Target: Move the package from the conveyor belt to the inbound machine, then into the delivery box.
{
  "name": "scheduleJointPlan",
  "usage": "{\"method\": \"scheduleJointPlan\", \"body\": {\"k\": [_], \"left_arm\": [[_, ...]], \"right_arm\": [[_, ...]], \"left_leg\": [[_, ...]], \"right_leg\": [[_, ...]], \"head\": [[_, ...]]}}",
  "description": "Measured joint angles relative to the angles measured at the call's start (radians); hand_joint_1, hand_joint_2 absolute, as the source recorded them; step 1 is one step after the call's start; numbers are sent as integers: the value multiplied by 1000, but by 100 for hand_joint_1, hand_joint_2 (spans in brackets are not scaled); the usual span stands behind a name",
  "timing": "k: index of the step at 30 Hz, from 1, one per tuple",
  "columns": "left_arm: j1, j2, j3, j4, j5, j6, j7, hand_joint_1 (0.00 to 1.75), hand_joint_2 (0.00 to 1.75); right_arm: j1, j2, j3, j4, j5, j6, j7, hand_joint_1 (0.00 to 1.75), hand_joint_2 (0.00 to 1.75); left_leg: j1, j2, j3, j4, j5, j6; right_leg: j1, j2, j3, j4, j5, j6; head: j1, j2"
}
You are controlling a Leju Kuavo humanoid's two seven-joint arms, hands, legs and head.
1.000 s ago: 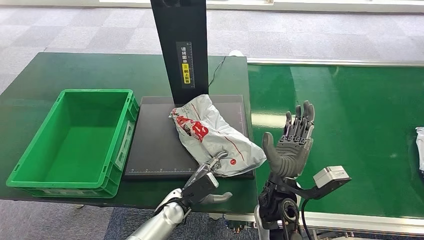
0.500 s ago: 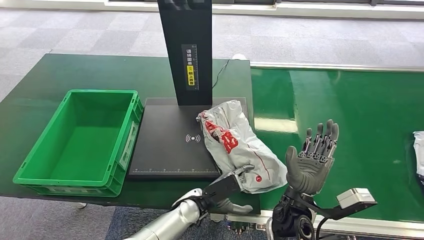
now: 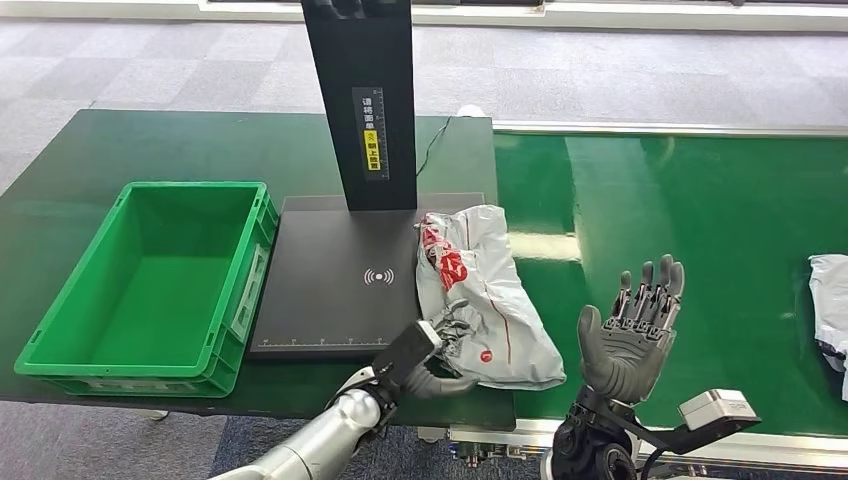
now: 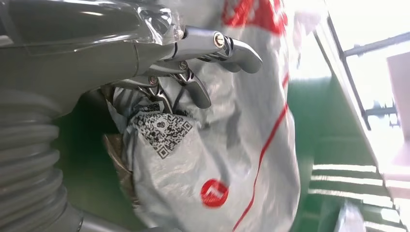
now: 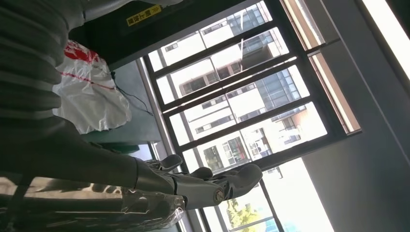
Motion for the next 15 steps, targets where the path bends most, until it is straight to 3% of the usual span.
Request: {"method": "scheduleJointPlan", "body": {"k": [10,15], "left_arm": [[24,44,239,-150,32,48,-74,0,175],[45,49,299,-239,1,59,-65,0,175]], "right_arm": [[16,0,-15,-3,23,0,0,0,175],[16,0,-16,-3,33,12,0,0,175]], "left_leg": [[0,1,-8,0,1,-1],[0,0,-12,0,1,-1]], "right_leg": [[0,0,-8,1,0,0],[0,0,-12,1,0,0]], "head": [[0,0],[0,0]]}}
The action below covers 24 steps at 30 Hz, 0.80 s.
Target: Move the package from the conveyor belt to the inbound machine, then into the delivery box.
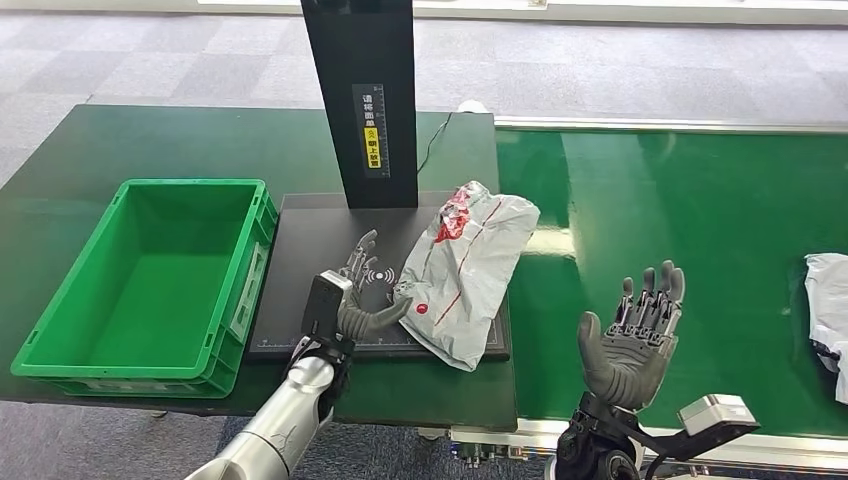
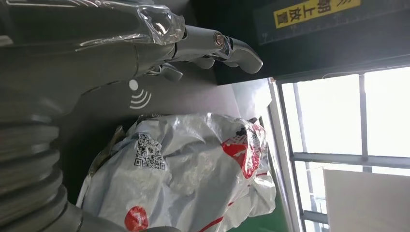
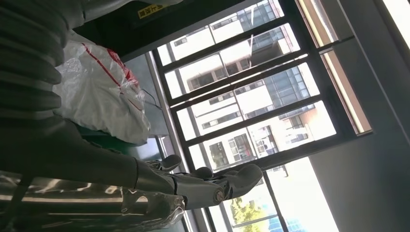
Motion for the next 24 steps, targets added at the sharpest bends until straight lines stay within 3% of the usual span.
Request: {"method": "scheduleJointPlan", "body": {"k": [9,16,19,24], "left_arm": [[14,-32,-20,-44,-94,13,24,0,175],[12,-63,-82,-71,-168,31,80,0,175],[-10,-79,-156,-70,-167,65,153,0,175],[-63,-86,-362,-58,-86,106,249,0,175]], "right_arm": [[-1,0,-1,7,11,9,0,0,175],[-2,0,-12,19,19,20,0,0,175],[-6,0,-16,27,23,20,0,0,175],[-12,0,-16,37,22,12,0,0,175]], "left_leg": [[0,0,-2,0,0,0],[0,0,-3,0,0,0],[0,0,-4,0,0,0],[0,0,-4,0,0,0]], "right_leg": [[0,0,-2,0,0,0],[0,0,-3,0,0,0],[0,0,-3,0,0,0],[0,0,-4,0,1,0]], "head": [[0,0],[0,0],[0,0],[0,0]]}}
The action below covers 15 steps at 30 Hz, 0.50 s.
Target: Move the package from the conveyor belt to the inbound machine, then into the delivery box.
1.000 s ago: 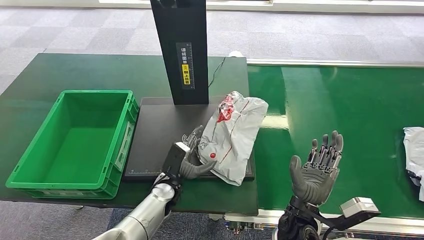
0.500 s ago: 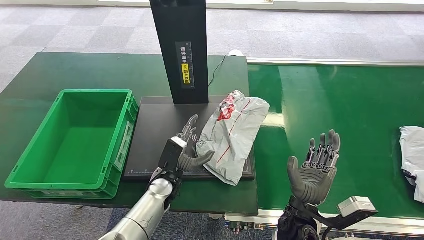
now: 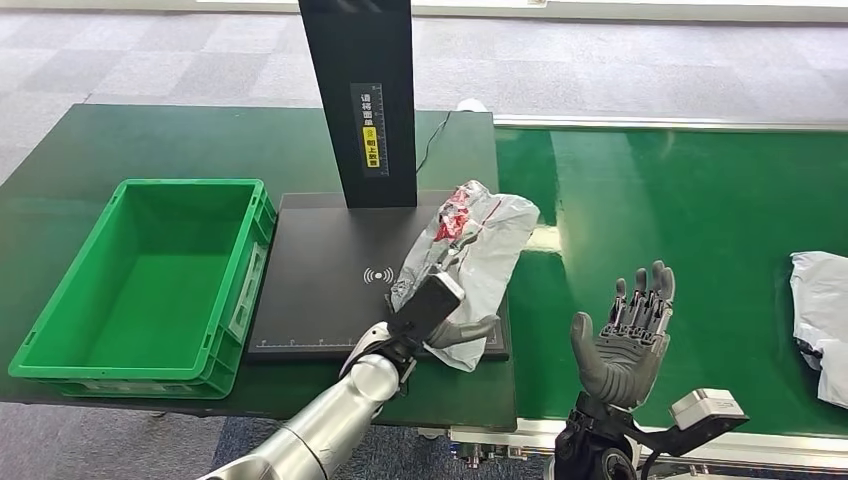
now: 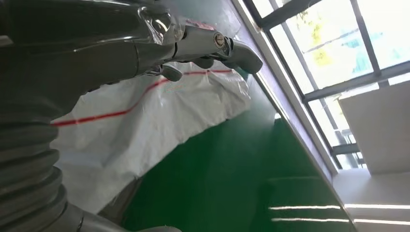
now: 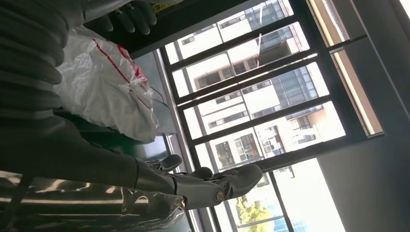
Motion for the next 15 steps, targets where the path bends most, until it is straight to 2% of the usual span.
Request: {"method": "scheduleJointPlan", "body": {"k": [5,8,15], "left_arm": [[-35,0,-180,21,87,15,31,0,175],[-41,0,-259,34,110,21,38,0,175],[-47,0,-334,56,120,19,47,0,175]], "right_arm": [[-4,0,1,2,-2,-6,0,0,175],[-7,0,1,2,-3,-6,1,0,175],[-7,0,1,2,-3,-6,1,0,175]], "left_leg": [[0,0,-1,0,0,0],[0,0,-1,0,0,0],[0,0,-1,0,0,0]], "right_leg": [[0,0,-1,0,0,0],[0,0,-1,0,0,0],[0,0,-1,0,0,0]], "head": [[0,0],[0,0],[0,0]]}}
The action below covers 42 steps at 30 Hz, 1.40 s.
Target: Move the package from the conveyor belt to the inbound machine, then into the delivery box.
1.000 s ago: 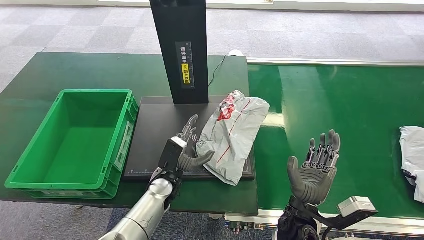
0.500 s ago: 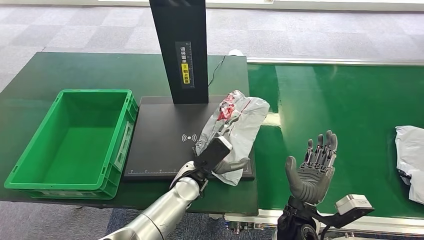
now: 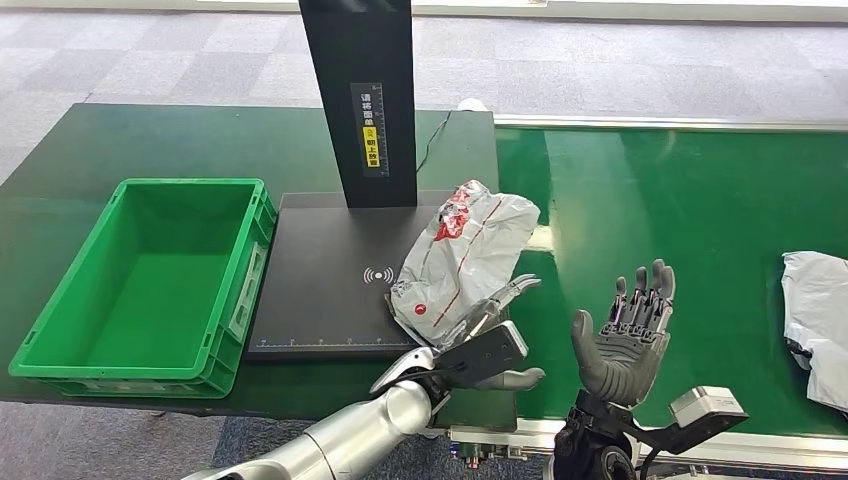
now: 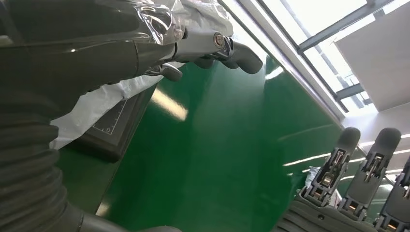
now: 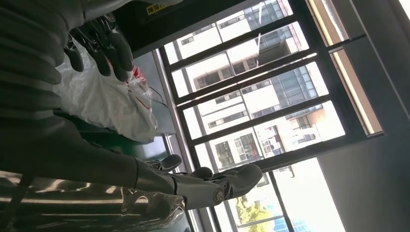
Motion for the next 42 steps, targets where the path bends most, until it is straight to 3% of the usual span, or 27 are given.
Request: {"method": "scheduleJointPlan", "body": {"k": [10,25,29,36,42], "left_arm": [[-34,2,-134,116,82,-31,57,0,175],[-111,9,-99,300,77,24,12,0,175],[-116,14,-38,307,110,-4,-59,0,175],[-126,29,188,251,229,-323,-197,0,175],[-128,34,278,221,232,-337,-201,0,175]], "right_arm": [[1,0,1,-1,-8,27,0,0,175],[6,0,25,-14,-18,47,0,0,175],[6,0,25,-14,-19,49,0,0,175],[5,0,17,-5,-20,53,0,0,175],[5,0,15,3,-20,53,0,0,175]], "left_leg": [[0,0,0,0,0,0],[0,0,0,0,0,0],[0,0,0,0,0,0],[0,0,0,0,1,0],[0,0,0,0,1,0]], "right_leg": [[0,0,0,0,0,0],[0,0,0,0,0,0],[0,0,0,0,0,0],[0,0,0,0,0,0],[0,0,0,0,0,0]], "head": [[0,0],[0,0],[0,0],[0,0],[0,0]]}}
